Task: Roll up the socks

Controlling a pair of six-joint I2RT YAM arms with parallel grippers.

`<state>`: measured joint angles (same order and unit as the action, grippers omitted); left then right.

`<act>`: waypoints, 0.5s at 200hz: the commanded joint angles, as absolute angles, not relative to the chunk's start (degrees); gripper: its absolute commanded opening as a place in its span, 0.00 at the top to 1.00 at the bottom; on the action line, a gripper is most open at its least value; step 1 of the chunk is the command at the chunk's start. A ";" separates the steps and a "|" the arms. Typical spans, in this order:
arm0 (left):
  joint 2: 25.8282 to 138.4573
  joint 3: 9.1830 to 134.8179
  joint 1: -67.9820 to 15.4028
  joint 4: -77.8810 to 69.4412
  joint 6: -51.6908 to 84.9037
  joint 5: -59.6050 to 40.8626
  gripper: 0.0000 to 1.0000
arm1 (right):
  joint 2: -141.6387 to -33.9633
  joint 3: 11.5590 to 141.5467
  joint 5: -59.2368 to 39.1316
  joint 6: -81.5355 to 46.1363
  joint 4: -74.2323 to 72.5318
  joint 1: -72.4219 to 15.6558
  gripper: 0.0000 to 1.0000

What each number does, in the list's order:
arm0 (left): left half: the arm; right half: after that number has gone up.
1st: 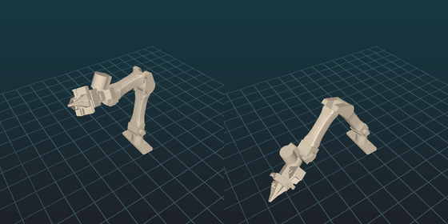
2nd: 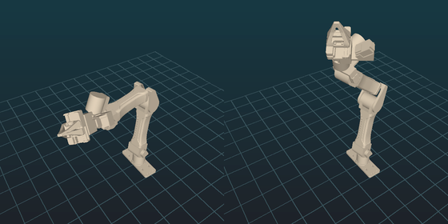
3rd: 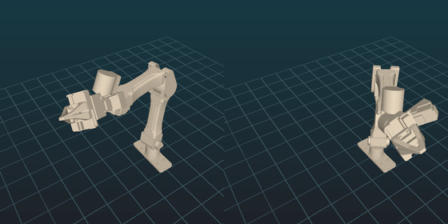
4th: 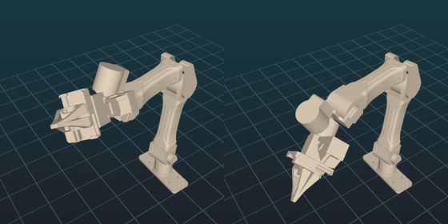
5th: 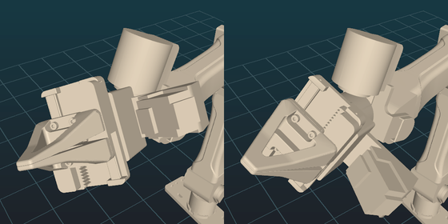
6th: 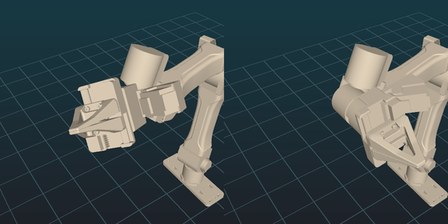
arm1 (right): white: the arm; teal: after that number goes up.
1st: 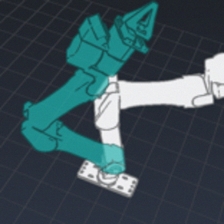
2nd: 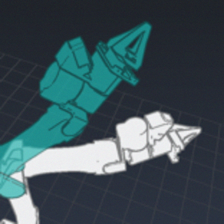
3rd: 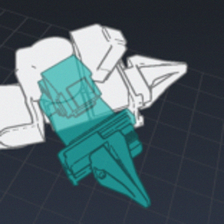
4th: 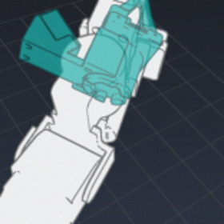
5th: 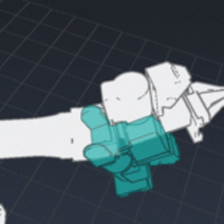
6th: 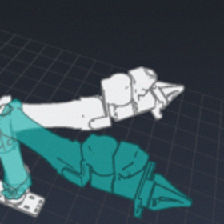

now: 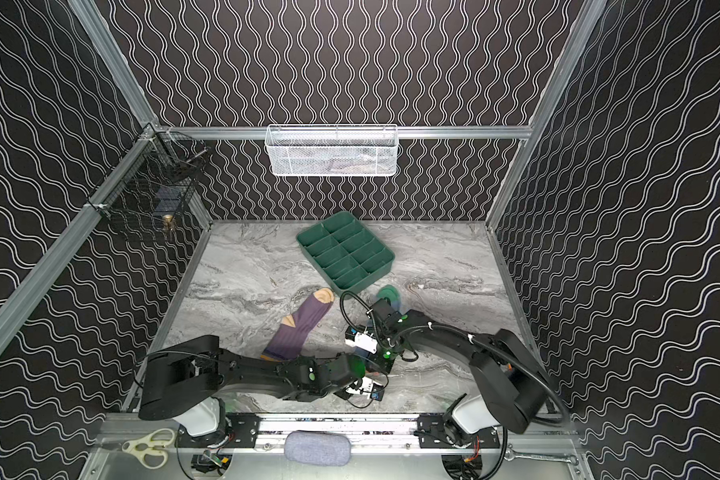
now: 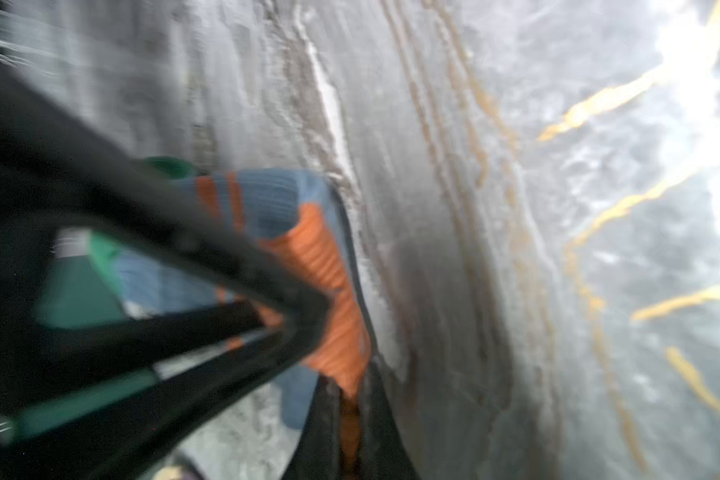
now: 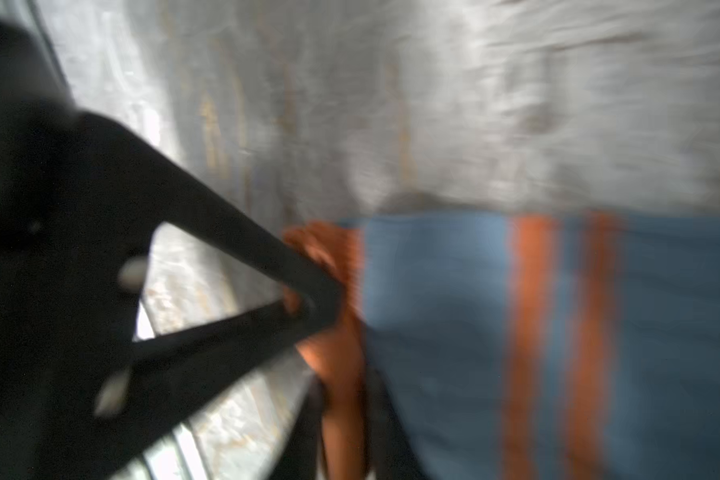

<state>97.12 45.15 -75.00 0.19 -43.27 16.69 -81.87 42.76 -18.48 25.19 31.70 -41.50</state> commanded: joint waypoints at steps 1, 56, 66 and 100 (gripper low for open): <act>98.04 46.39 -74.80 10.75 -40.30 11.23 1.00 | -77.13 41.74 -13.80 24.58 30.99 -41.27 0.32; 97.99 51.74 -73.80 19.87 -39.61 4.70 0.99 | -57.17 40.08 3.08 20.68 20.19 -29.59 0.07; 98.49 53.93 -73.37 23.04 -39.44 3.17 0.99 | -54.95 40.59 6.32 16.99 15.87 -26.23 0.04; 104.07 65.29 -70.57 36.23 -38.29 -4.95 0.97 | -50.96 46.85 20.63 -2.73 11.47 -17.27 0.00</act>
